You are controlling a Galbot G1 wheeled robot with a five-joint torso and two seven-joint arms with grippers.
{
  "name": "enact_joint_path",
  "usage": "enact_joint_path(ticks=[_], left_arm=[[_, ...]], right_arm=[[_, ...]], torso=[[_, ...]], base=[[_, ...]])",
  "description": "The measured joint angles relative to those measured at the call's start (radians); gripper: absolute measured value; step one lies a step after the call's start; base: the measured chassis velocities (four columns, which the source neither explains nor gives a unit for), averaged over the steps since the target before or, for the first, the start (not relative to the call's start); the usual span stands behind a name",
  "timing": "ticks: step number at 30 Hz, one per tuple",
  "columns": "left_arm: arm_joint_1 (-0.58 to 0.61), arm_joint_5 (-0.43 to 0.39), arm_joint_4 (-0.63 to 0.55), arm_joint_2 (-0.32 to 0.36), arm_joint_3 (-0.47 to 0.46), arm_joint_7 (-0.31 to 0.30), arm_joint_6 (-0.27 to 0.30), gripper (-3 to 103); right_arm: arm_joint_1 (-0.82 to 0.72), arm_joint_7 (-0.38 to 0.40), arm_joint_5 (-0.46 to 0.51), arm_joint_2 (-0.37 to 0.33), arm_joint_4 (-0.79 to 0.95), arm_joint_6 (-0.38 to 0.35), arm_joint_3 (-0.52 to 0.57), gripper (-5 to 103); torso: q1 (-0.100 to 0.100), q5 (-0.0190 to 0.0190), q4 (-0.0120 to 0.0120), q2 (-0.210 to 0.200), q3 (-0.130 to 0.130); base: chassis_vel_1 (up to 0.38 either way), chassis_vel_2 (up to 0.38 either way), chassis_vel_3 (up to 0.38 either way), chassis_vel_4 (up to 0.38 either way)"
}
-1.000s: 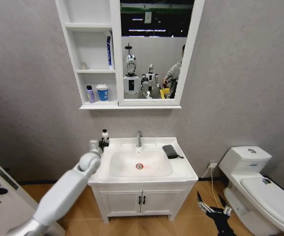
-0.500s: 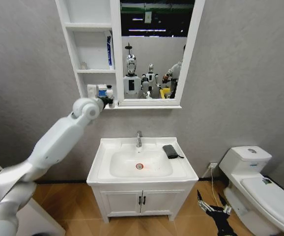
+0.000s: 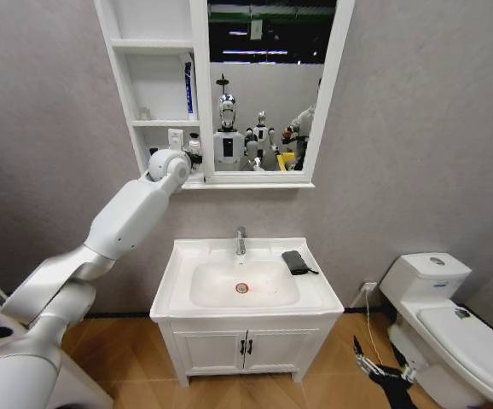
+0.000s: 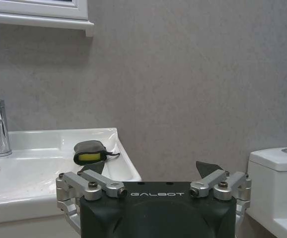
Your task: Move facial cleanser and shampoo from washbasin to cabinet, then wipe washbasin with towel.
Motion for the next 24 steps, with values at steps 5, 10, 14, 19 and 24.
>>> enact_joint_path(ticks=[5,10,14,19,24], left_arm=[[-0.011,0.023,0.054,-0.024,-0.005,0.015,-0.005,28],[-0.021,0.030,0.085,-0.050,-0.008,0.019,-0.006,28],[-0.025,0.041,0.105,-0.068,-0.009,0.022,-0.008,28],[-0.031,0.062,0.134,-0.086,-0.009,0.032,-0.013,28],[-0.047,0.104,0.190,-0.113,-0.018,0.055,-0.027,28]], right_arm=[[0.002,0.000,0.000,0.000,-0.001,0.000,0.000,100],[0.003,0.000,0.002,0.000,-0.007,0.000,0.002,100],[0.002,-0.001,0.008,-0.001,-0.012,0.003,0.007,100],[0.001,-0.004,0.013,-0.002,-0.018,0.008,0.011,100],[-0.002,-0.008,0.017,-0.002,-0.024,0.015,0.012,100]], torso=[[0.000,0.0000,0.0000,0.000,0.000],[0.000,0.0001,-0.0001,0.000,0.000],[0.000,0.0001,-0.0001,0.000,0.000],[0.000,0.0001,-0.0001,0.000,0.000],[0.000,0.0002,0.0000,0.000,0.000]], base=[[0.000,0.000,0.000,0.000],[0.000,0.000,0.000,0.000],[0.000,0.000,0.000,0.000],[0.000,0.000,0.000,0.000],[0.000,0.000,0.000,0.000]])
